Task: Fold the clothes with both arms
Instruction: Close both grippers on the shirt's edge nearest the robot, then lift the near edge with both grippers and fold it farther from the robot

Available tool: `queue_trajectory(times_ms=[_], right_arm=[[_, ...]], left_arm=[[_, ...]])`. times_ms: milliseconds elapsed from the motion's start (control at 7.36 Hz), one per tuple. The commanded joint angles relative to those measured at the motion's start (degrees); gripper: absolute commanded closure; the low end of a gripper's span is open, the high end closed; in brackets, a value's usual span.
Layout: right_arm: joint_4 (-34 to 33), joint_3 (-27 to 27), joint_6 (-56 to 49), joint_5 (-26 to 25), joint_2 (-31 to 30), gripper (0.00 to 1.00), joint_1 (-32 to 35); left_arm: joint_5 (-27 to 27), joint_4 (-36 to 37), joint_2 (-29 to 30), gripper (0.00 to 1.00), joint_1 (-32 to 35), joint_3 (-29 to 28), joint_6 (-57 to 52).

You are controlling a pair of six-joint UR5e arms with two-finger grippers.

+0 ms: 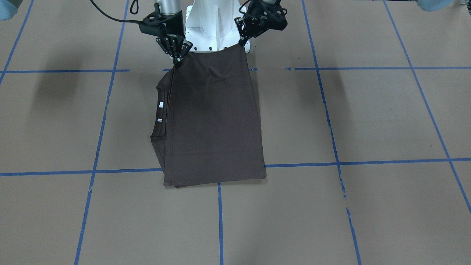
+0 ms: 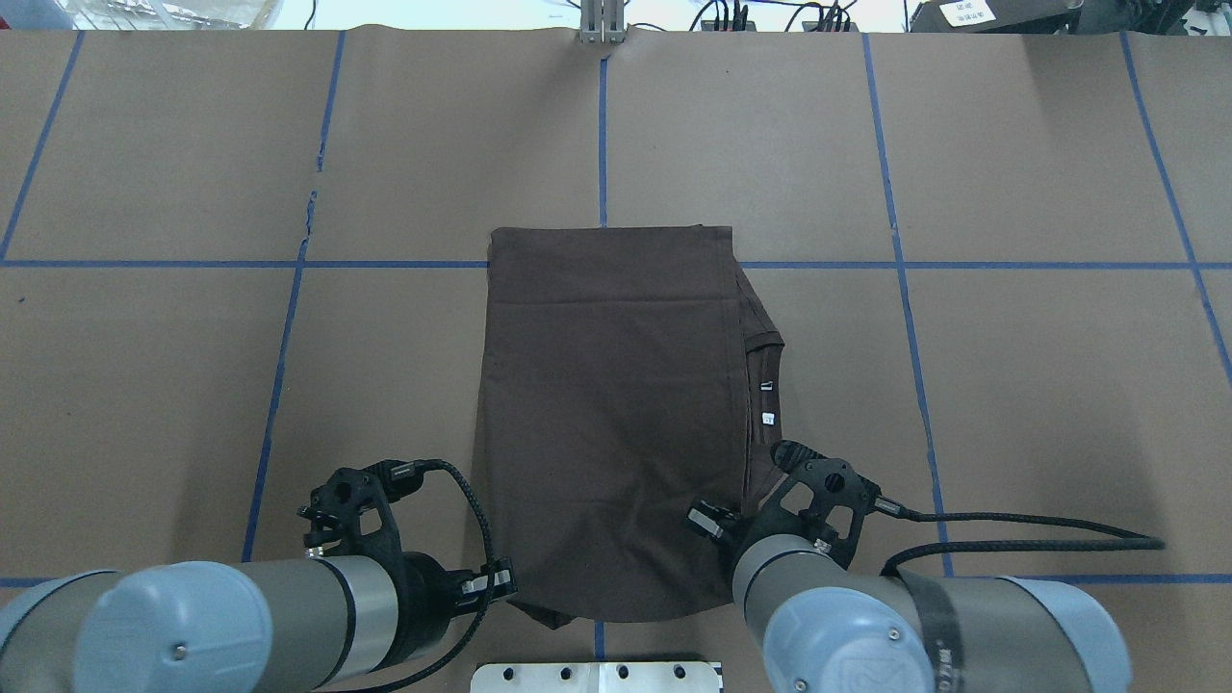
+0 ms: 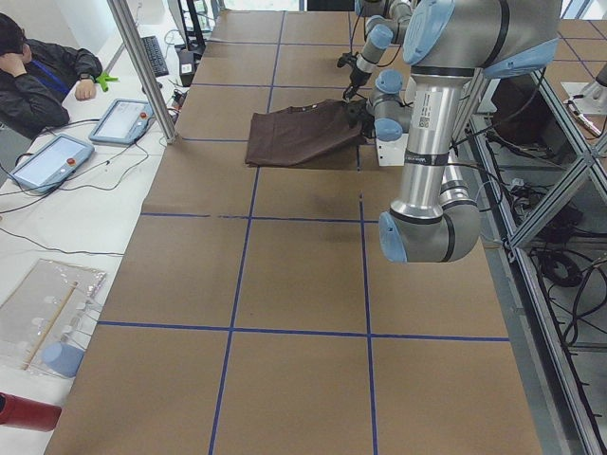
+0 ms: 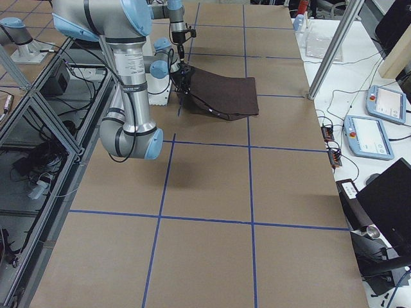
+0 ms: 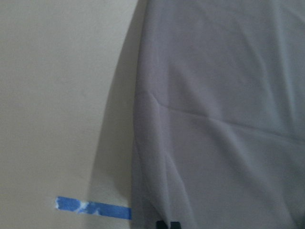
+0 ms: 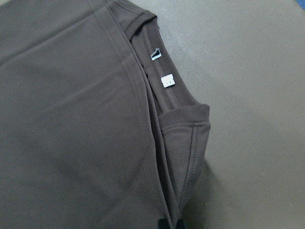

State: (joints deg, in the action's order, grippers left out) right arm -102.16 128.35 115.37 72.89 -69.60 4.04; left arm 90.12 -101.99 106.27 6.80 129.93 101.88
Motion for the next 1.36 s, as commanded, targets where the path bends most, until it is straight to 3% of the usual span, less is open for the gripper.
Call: queue_trajectory(times_ms=[0,272,544,952,1224], right_arm=[[-10.8,11.9,0.2,0.2,1.6,1.00,-3.2],[-10.3,5.4,0.0,0.0,2.5,1.00,-3.1],[-10.2,3.8,-0.6,0.3,3.3,1.00,1.3],[-9.7,-5.3,-4.8,4.4,9.3,1.00,9.5],[2.1,-15.8,-5.7,5.0,9.8,1.00,12.5]], left_arm=[[2.9,13.4,0.7,1.00,0.1,12.1,-0.2],[2.3,13.3,3.7,1.00,2.6,7.3,-4.0],[2.6,13.0,7.3,1.00,8.1,1.5,-10.8],[3.0,12.3,10.4,1.00,17.7,-5.7,-18.3],[2.9,4.7,12.1,1.00,19.6,-14.6,-18.5]])
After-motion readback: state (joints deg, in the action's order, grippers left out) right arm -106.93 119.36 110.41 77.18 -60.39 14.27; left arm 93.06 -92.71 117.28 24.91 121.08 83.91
